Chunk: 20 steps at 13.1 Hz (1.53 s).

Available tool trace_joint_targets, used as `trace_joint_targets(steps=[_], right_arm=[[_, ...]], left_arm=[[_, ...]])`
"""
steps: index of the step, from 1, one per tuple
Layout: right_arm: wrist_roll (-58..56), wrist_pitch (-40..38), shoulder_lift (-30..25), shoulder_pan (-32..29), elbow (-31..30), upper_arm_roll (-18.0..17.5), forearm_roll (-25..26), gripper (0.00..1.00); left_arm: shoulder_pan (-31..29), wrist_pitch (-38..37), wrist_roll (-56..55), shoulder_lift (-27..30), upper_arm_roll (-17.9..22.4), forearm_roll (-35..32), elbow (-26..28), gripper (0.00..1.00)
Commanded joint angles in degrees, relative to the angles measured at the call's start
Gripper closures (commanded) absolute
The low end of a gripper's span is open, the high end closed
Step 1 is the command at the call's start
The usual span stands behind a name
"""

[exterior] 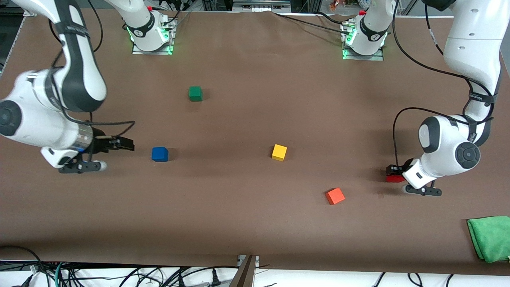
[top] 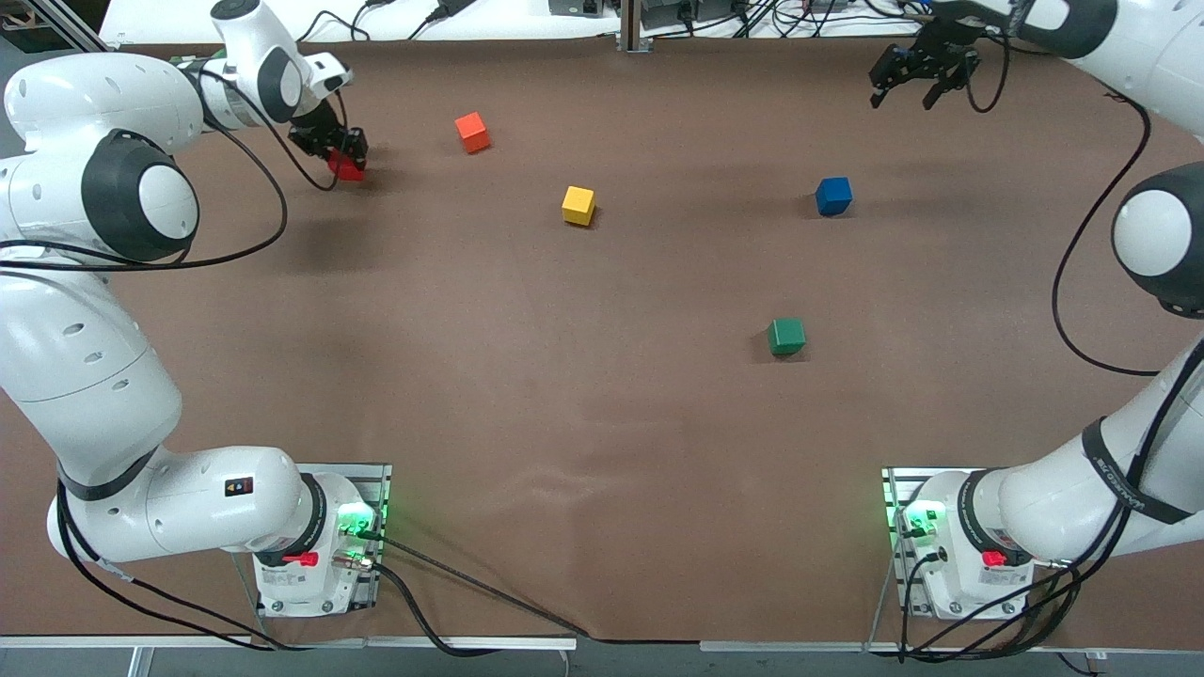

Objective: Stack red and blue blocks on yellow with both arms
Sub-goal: 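Set the red cube on the yellow cube while the right gripper lifts blue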

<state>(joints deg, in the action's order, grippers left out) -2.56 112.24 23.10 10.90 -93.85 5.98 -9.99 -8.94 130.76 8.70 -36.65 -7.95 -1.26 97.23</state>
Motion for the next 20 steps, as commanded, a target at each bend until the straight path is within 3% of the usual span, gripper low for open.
trace_joint_targets(steps=[1,3,6,11,14,16,20], right_arm=[[3.5,5.94,6.32,2.19,0.95,-0.09,-1.0,0.0],[8.6,12.09,11.25,4.39,0.6,0.0,-0.91,0.0],[9.41,14.75,13.54,5.18,0.34,0.0,-0.91,0.01],[11.6,16.35,13.38,6.06,-5.72,-0.09,-1.0,0.05],[12.4,16.16,11.71,6.06,-8.27,-0.18,-1.0,0.06],[12.49,16.17,11.18,6.15,-9.16,-0.27,-1.0,0.21],[12.49,13.01,10.04,6.15,-8.72,-0.27,-1.0,0.72]], left_arm=[[1.2,-2.7,-2.96,4.38,-6.1,-0.58,0.6,1.0],[4.62,-5.32,-9.63,4.39,-8.74,-0.67,-1.42,1.0],[15.93,-6.92,-17.55,3.95,-8.49,-1.46,-3.27,1.0],[27.9,-6.84,-34.25,-0.78,-8.4,-7.43,-7.83,0.97],[30.47,-6.57,-36.65,-4.21,-8.31,-9.81,-11.61,0.95],[31.0,-6.31,-36.65,-5.62,-8.31,-9.9,-13.2,0.95],[32.58,-6.13,-36.91,-6.77,-7.96,-11.74,-13.29,0.93]])
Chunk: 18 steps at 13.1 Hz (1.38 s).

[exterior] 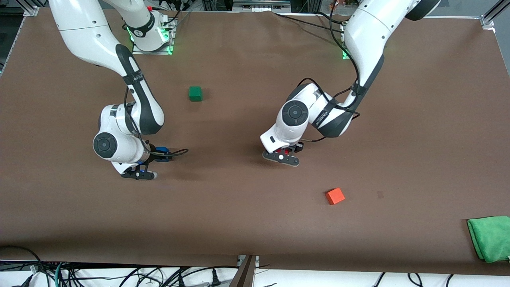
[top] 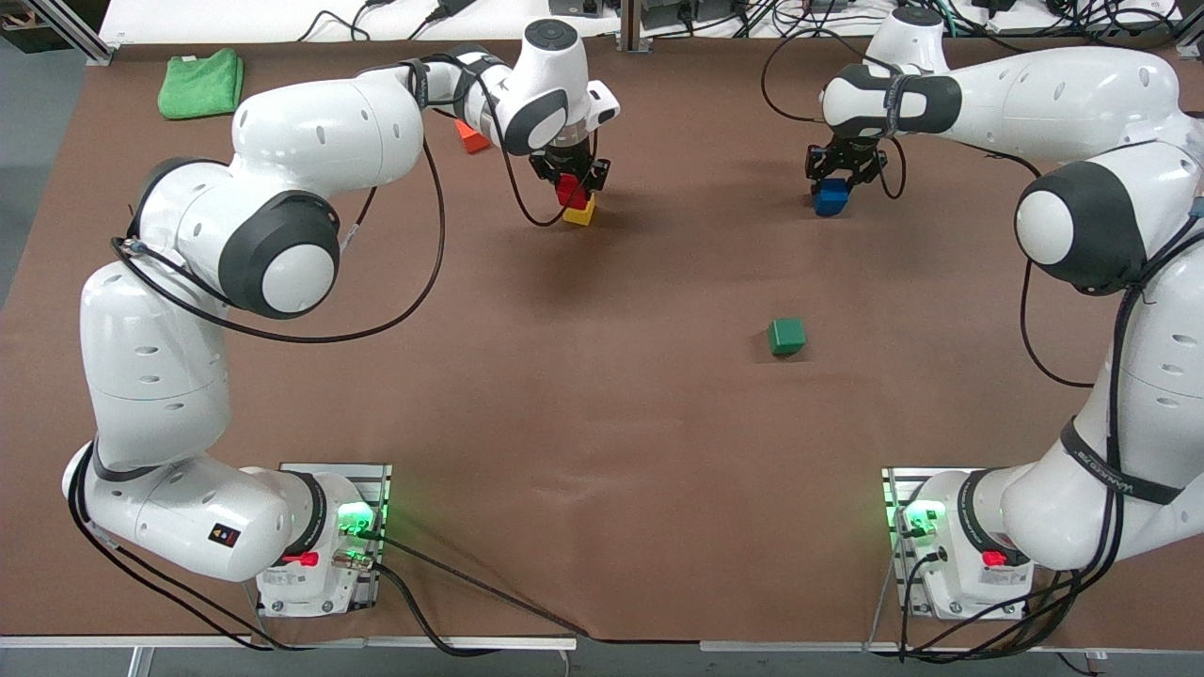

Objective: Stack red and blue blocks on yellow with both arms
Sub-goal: 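Set the red cube on the yellow cube while the right gripper lifts blue, then open the left gripper and withdraw while the right gripper brings the blue cube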

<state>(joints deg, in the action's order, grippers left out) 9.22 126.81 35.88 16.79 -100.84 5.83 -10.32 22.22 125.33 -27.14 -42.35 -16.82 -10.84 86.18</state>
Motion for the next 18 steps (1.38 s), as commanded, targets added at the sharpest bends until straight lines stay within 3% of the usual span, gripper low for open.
trace_joint_targets(steps=[1,2,3,7,9,14,18], right_arm=[[0.71,-2.61,-2.84,0.26,-1.21,-0.12,-0.76,0.8],[0.63,-3.4,-2.92,0.26,-0.25,-0.12,-0.67,0.85],[0.1,-3.84,-2.93,0.26,1.33,-0.12,-0.67,0.86],[0.27,-13.06,-1.18,1.75,14.4,-0.12,-0.58,0.84],[4.03,-16.49,0.93,4.03,20.65,-0.12,-0.49,0.83],[27.2,-18.97,6.2,14.91,33.23,-0.12,-0.49,0.82],[49.54,-17.75,13.59,25.12,44.75,-0.03,-0.41,0.82]], left_arm=[[1.68,-0.7,-1.16,-1.24,0.91,-2.17,-2.24,0.91],[1.68,-0.7,-1.34,-1.33,1.0,-2.17,-2.24,0.83],[1.34,-0.7,-1.08,-1.16,1.0,-2.17,-2.33,0.02],[-0.15,-6.22,-1.08,-0.02,2.06,-1.64,-9.78,0.0],[-3.83,-9.13,-0.9,2.08,1.88,-1.46,-12.61,0.0],[-11.74,-17.38,-0.55,11.66,1.62,-1.37,-12.7,0.0],[-19.47,-31.96,8.21,22.37,2.75,3.98,-11.82,0.0]])
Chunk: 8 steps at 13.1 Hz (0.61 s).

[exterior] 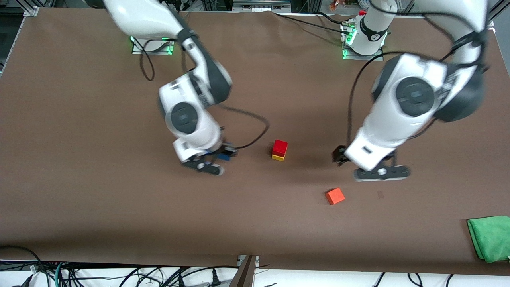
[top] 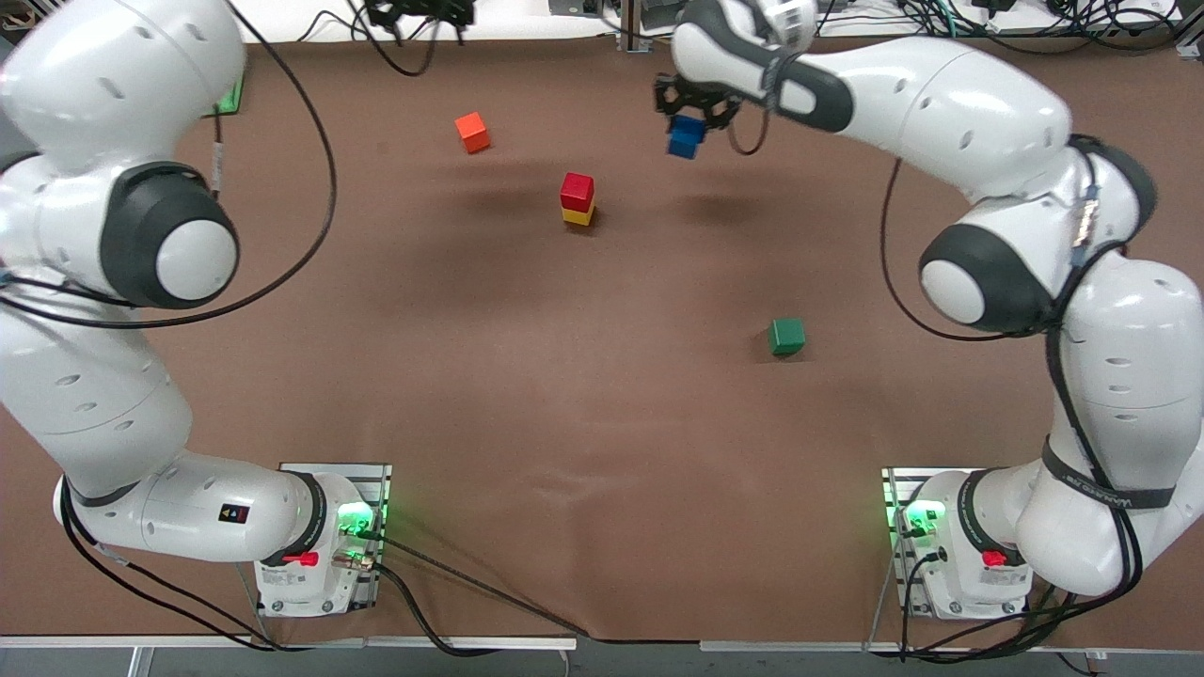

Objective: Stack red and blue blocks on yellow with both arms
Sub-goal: 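Open the left gripper and withdraw while the right gripper brings the blue cube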

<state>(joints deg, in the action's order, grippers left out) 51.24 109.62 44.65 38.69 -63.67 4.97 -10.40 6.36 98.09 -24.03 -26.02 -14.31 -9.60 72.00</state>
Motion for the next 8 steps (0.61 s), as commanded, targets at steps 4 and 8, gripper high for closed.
trace_joint_targets(steps=[4,8], right_arm=[[11.77,7.69,7.02,8.14,7.68,1.1,-0.06,0.79],[13.54,11.39,8.52,10.26,8.03,1.36,0.47,0.75]], left_arm=[[-9.26,-12.83,12.58,14.31,2.87,5.72,4.81,0.0],[-9.26,-13.89,17.53,18.29,9.04,9.07,9.12,0.0]])
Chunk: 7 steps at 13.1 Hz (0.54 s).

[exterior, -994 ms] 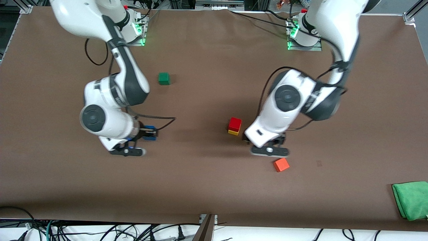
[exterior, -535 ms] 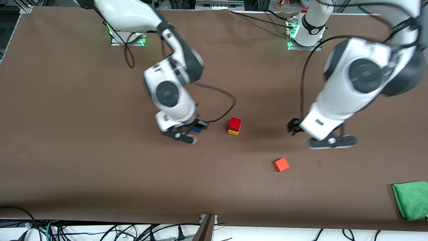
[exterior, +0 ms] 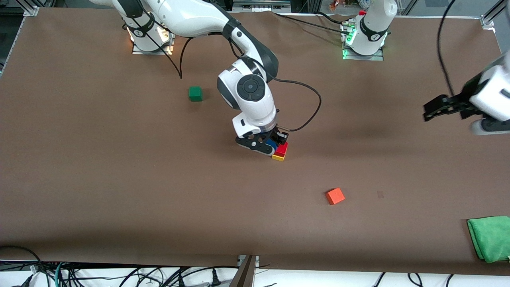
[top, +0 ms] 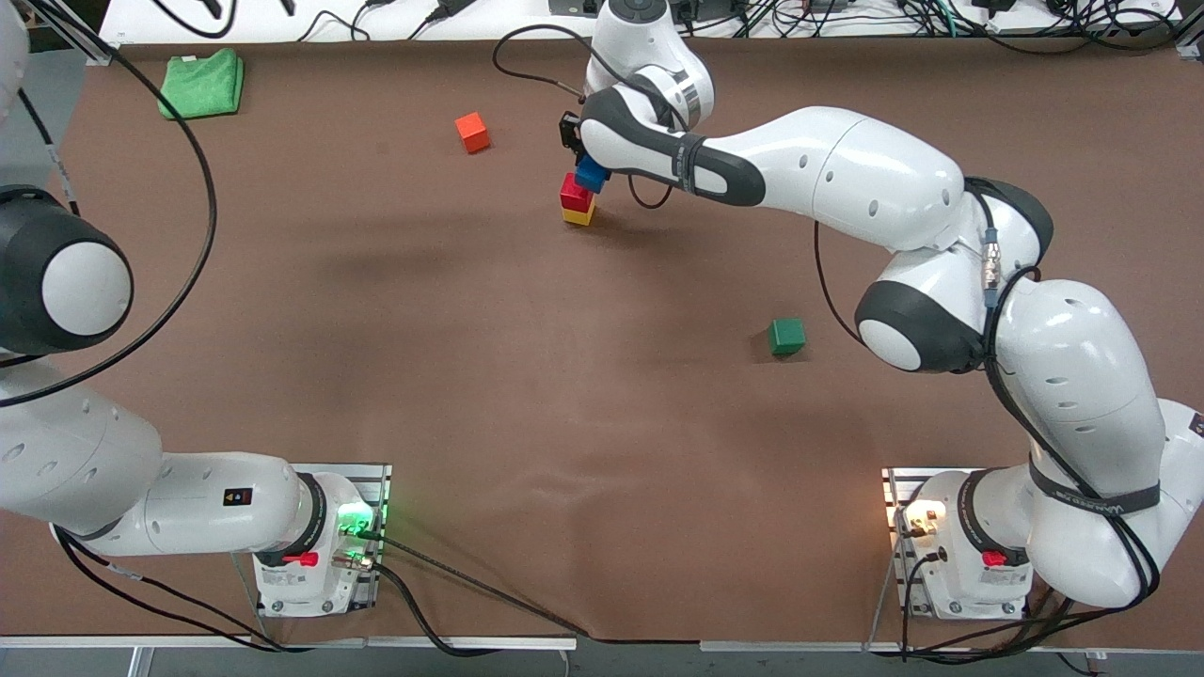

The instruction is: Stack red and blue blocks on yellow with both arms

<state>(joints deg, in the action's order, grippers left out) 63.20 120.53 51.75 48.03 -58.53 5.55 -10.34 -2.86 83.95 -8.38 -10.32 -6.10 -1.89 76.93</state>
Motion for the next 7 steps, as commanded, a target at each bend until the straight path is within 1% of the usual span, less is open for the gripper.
trace_joint_targets(steps=[1,4,7], right_arm=[[1.58,0.93,1.42,1.01,2.89,0.77,0.41,0.74],[1.67,2.51,1.86,1.63,2.89,0.69,0.32,0.74],[1.67,3.3,2.56,1.89,2.89,0.69,0.41,0.71]], left_arm=[[-0.39,0.16,1.88,1.71,0.83,1.37,4.11,0.0],[-0.4,-0.1,1.88,0.74,0.74,1.19,3.76,0.0],[-0.4,-0.1,1.88,0.65,0.74,1.28,3.58,0.0]])
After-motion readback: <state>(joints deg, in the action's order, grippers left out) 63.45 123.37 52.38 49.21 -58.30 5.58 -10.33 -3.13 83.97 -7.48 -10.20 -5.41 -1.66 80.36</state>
